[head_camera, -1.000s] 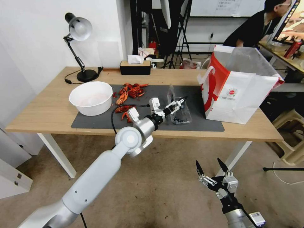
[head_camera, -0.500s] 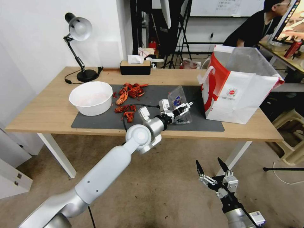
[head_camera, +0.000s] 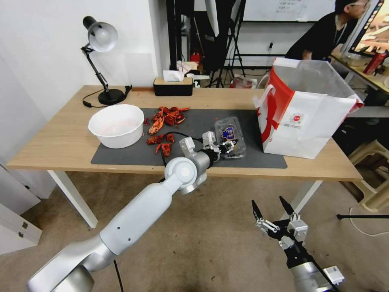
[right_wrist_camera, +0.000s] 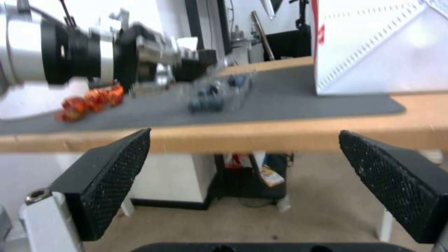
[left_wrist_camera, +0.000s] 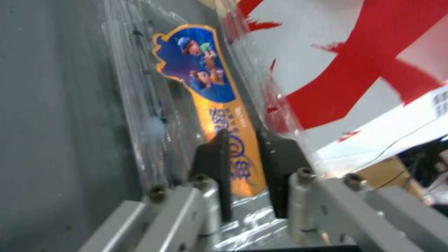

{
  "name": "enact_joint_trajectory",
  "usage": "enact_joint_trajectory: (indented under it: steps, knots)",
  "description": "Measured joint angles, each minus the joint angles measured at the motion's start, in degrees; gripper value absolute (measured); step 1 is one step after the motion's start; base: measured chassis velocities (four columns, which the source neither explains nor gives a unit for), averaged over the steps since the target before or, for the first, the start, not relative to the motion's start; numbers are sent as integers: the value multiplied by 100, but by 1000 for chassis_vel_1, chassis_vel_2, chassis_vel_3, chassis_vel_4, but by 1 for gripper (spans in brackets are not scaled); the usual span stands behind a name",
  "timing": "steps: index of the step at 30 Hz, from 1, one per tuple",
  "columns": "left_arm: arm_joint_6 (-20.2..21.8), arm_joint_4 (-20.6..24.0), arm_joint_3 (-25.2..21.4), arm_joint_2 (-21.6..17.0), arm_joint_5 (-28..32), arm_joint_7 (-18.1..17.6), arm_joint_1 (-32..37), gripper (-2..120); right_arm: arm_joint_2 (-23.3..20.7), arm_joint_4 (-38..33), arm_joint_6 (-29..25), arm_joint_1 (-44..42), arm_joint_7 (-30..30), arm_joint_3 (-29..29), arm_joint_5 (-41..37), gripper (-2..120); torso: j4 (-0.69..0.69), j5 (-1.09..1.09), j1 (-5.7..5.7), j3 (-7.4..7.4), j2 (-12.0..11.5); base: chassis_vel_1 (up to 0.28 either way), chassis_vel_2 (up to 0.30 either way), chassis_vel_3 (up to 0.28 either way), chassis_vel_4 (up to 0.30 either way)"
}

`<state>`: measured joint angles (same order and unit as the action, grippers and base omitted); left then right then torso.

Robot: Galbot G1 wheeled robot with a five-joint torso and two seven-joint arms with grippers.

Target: Close the takeout container lid, then place the container into the takeout bag.

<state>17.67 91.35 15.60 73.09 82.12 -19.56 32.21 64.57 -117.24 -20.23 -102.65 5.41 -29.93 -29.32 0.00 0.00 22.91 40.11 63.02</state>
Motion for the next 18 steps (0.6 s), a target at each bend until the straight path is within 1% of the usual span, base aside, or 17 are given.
enact_joint_trajectory:
  steps: [2, 3, 5, 6, 9, 10, 13, 14, 17, 18]
  knots:
    - [26, 5, 9, -7, -19, -16, -9, 11, -19, -32, 42, 12, 20, -17, -47, 100, 0, 1, 0, 0, 0, 0, 0, 0, 0]
    - [103, 10, 35, -23, -64, -52, -31, 2, -101, -156, 198, 62, 104, -92, -244, 100, 0, 1, 0, 0, 0, 0, 0, 0, 0]
    - [194, 10, 76, -42, -140, -82, -53, 0, -226, -315, 418, 121, 201, -211, -575, 100, 0, 0, 0, 0, 0, 0, 0, 0, 0]
    - [194, 10, 76, -42, -140, -82, -53, 0, -226, -315, 418, 121, 201, -211, -575, 100, 0, 0, 0, 0, 0, 0, 0, 0, 0]
    - [307, -1, 167, -74, -240, -101, -80, 0, -555, -556, 834, 388, 307, -513, -1453, 100, -1, 1, 0, 0, 0, 0, 0, 0, 0]
    - [307, -1, 167, -74, -240, -101, -80, 0, -555, -556, 834, 388, 307, -513, -1453, 100, -1, 1, 0, 0, 0, 0, 0, 0, 0]
    - [305, -5, 179, -86, -246, -105, -90, 0, -847, -646, 1186, 804, 255, -688, -2439, 100, -1, 1, 0, 0, 0, 0, 0, 0, 0]
    - [305, -5, 179, -86, -246, -105, -90, 0, -847, -646, 1186, 804, 255, -688, -2439, 100, -1, 1, 0, 0, 0, 0, 0, 0, 0]
    - [283, -10, 146, -111, -242, -108, -98, 0, -1213, -664, 1585, 1455, -133, -733, -3527, 100, 1, 2, 0, 1, 0, 0, 0, 0, 0]
    - [283, -10, 146, -111, -242, -108, -98, 0, -1213, -664, 1585, 1455, -133, -733, -3527, 100, 1, 2, 0, 1, 0, 0, 0, 0, 0]
